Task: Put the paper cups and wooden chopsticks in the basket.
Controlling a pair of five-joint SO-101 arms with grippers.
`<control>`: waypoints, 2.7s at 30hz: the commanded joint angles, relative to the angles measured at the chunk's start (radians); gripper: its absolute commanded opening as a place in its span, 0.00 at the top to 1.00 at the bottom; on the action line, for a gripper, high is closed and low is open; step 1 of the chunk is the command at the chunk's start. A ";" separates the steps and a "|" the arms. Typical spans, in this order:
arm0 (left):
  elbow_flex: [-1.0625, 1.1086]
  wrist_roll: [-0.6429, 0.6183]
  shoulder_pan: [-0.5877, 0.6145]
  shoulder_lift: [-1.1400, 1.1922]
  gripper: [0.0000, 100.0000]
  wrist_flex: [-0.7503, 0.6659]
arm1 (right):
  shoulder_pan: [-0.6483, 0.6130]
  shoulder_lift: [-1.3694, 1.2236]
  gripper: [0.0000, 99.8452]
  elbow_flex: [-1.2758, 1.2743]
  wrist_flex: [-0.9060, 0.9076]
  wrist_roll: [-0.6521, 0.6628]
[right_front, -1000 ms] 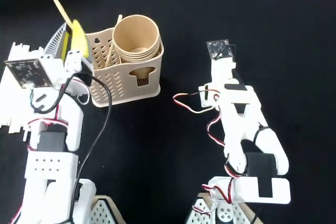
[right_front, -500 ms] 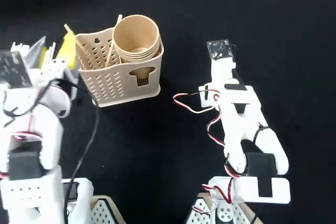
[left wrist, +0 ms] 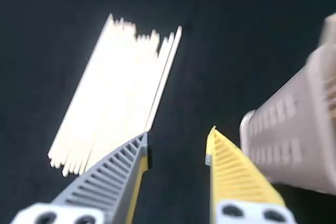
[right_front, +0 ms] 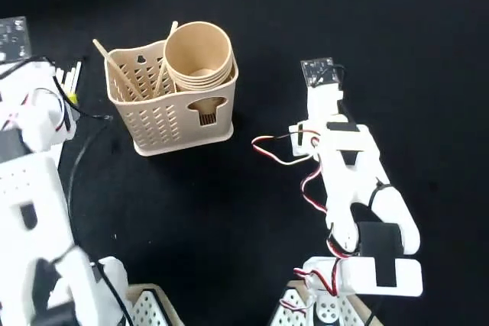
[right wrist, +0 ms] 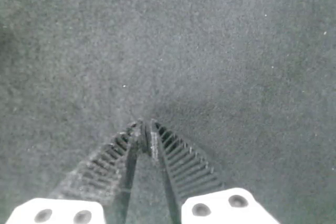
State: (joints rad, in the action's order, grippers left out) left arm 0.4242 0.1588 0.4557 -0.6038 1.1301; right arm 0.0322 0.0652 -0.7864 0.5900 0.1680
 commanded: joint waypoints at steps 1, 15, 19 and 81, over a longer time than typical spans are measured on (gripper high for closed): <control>-0.120 0.060 0.005 0.176 0.81 -0.003 | -0.008 0.019 0.99 0.004 -0.015 0.000; -0.840 0.084 0.012 0.984 0.81 0.258 | -0.008 0.019 0.99 0.004 -0.015 0.000; -1.076 0.135 0.010 1.192 0.81 0.292 | -0.008 0.019 0.99 0.004 -0.015 0.000; -2.002 0.141 0.035 1.722 0.97 0.634 | -0.008 0.019 0.99 0.004 -0.015 0.000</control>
State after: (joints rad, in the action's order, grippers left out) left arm -1.5996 0.3506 0.4726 1.2421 1.7530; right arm 0.0322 0.0652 -0.7864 0.5900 0.1680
